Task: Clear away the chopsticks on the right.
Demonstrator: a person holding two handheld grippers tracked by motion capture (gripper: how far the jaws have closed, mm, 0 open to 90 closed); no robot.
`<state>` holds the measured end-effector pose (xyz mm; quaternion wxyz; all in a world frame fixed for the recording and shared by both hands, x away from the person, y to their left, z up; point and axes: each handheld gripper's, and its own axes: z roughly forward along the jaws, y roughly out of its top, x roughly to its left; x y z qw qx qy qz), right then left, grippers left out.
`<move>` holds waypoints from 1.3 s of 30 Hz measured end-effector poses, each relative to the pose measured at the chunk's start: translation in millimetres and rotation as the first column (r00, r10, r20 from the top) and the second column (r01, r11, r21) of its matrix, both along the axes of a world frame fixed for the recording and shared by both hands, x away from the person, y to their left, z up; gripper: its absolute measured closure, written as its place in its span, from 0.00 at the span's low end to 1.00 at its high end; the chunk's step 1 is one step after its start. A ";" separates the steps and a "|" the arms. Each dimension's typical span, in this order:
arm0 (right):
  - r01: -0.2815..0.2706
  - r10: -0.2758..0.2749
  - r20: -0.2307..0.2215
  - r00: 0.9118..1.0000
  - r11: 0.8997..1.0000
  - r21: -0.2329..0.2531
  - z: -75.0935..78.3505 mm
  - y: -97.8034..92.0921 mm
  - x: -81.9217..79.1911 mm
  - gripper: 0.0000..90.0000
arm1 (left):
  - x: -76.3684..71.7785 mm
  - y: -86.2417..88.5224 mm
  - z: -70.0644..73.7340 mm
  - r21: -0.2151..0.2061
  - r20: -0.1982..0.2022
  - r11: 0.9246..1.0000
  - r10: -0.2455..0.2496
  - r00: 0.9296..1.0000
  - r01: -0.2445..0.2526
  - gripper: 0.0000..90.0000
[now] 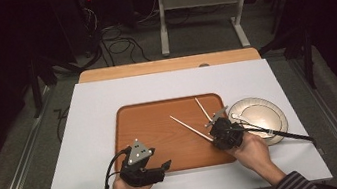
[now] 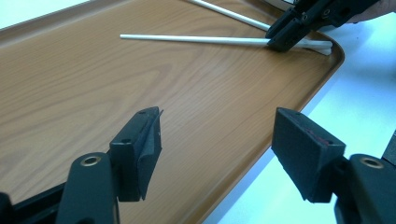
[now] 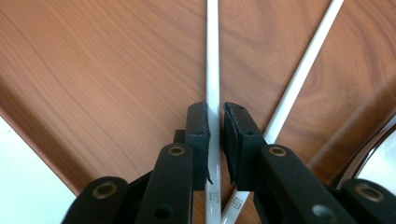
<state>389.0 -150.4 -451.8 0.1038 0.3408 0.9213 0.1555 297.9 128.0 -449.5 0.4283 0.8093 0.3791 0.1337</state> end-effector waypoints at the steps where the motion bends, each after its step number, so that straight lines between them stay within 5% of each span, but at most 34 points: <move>1: 0.001 -0.001 0.000 1.000 1.000 0.001 0.1 0.1 0.1 0.92 | 0.0 -0.2 -0.1 0.001 0.000 1.000 -0.001 1.000 0.001 0.37; 24: -0.004 0.004 -0.016 1.000 0.999 0.034 -1.6 1.9 -6.5 0.93 | -0.1 -0.4 -0.2 0.002 0.000 1.000 0.001 1.000 -0.001 0.37; 27: 0.018 -0.018 0.013 1.000 1.000 0.008 -1.3 1.1 -3.1 0.88 | -0.7 -0.5 -0.1 0.002 0.002 1.000 0.000 1.000 0.000 0.37; 39: 0.076 -0.074 0.071 0.995 0.997 -0.031 -1.8 -4.6 3.4 0.92 | -0.3 0.5 0.2 0.000 0.003 1.000 0.004 1.000 -0.004 0.37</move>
